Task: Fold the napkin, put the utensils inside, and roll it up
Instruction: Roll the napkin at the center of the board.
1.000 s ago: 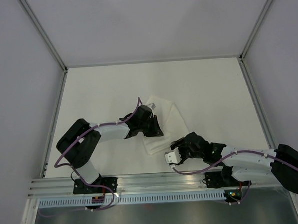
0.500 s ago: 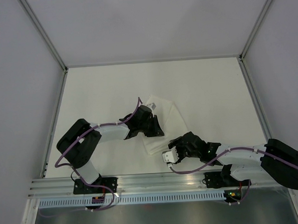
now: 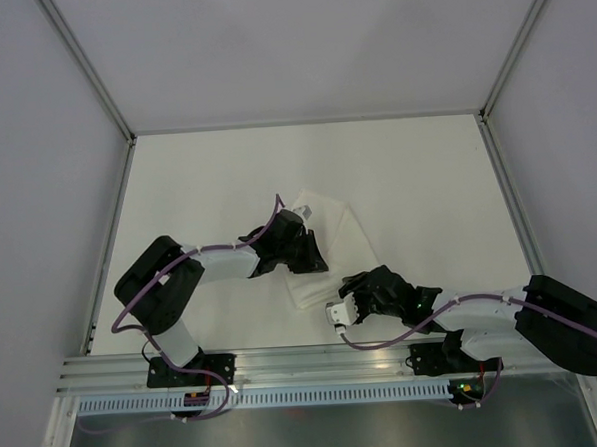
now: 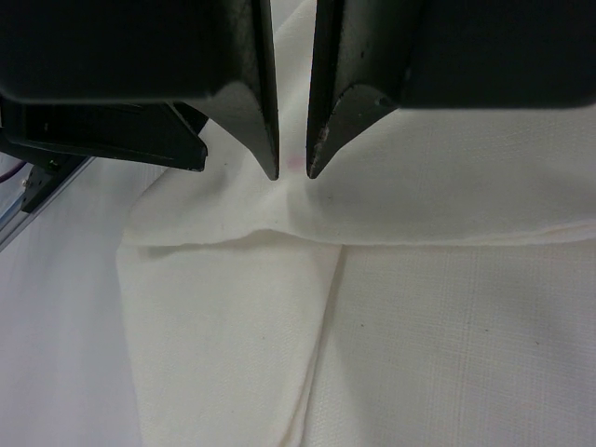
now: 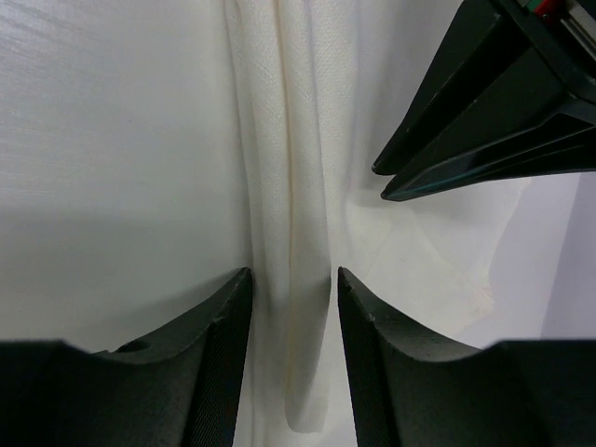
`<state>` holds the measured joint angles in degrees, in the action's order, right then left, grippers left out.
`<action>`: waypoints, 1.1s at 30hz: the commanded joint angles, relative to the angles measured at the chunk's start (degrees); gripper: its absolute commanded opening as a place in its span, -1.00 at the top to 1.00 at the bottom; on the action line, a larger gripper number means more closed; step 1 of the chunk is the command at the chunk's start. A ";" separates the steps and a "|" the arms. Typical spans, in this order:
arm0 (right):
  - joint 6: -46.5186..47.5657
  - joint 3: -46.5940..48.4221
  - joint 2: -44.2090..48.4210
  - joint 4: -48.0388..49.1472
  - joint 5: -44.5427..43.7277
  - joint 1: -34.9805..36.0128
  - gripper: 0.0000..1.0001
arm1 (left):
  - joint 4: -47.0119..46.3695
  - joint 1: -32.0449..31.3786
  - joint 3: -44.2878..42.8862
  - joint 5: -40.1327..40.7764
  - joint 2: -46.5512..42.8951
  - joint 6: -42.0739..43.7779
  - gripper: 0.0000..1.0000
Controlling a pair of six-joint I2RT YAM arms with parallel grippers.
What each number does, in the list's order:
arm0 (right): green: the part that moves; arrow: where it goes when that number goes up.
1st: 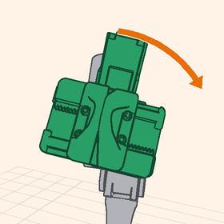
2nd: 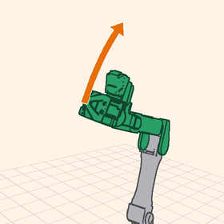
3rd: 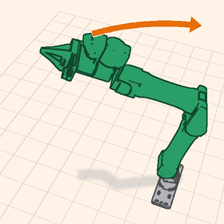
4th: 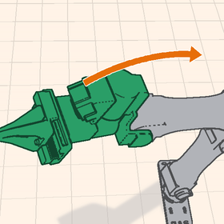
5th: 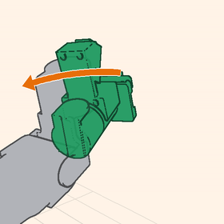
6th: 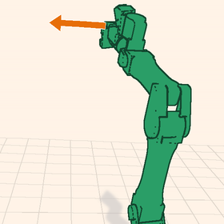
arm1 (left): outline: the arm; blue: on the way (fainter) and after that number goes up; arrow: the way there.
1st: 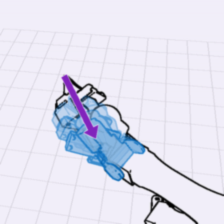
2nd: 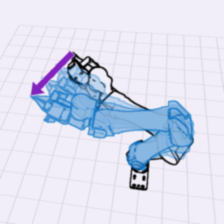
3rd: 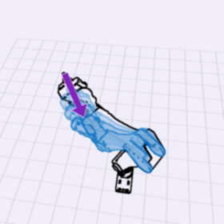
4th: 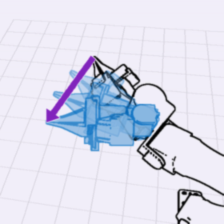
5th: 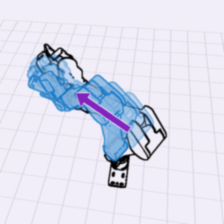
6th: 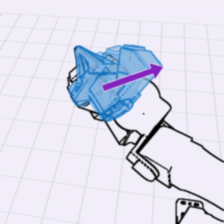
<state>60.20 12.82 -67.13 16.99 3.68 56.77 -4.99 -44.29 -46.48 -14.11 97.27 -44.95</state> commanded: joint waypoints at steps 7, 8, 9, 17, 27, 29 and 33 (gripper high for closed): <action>-0.97 -0.43 -4.23 1.90 -1.57 -0.08 0.06 | -2.04 0.35 -0.19 -2.24 1.07 0.21 0.55; -0.97 -0.60 -3.97 1.99 -1.66 0.09 0.07 | -2.04 0.35 -0.28 -2.33 1.08 0.30 0.55; -0.62 -0.86 -3.10 1.56 -1.40 0.09 0.06 | -2.04 0.35 -0.28 -2.50 1.16 0.30 0.54; 2.28 -1.31 -2.65 -1.26 -0.70 0.27 0.05 | -1.95 0.61 -0.54 -3.29 1.69 0.48 0.54; 3.52 2.55 -7.57 -6.09 0.53 0.27 0.29 | 0.60 1.05 -2.56 -4.17 1.78 1.70 0.54; 2.73 3.96 -8.53 -9.15 1.15 0.27 0.46 | 1.04 1.14 -3.18 -4.43 1.69 1.97 0.54; 1.76 7.39 -10.29 -12.94 2.03 0.27 0.78 | 1.65 1.67 -3.44 -4.87 1.16 2.50 0.54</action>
<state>63.57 18.55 -75.26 13.93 3.27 56.86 -4.36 -43.13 -47.92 -16.78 98.63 -44.12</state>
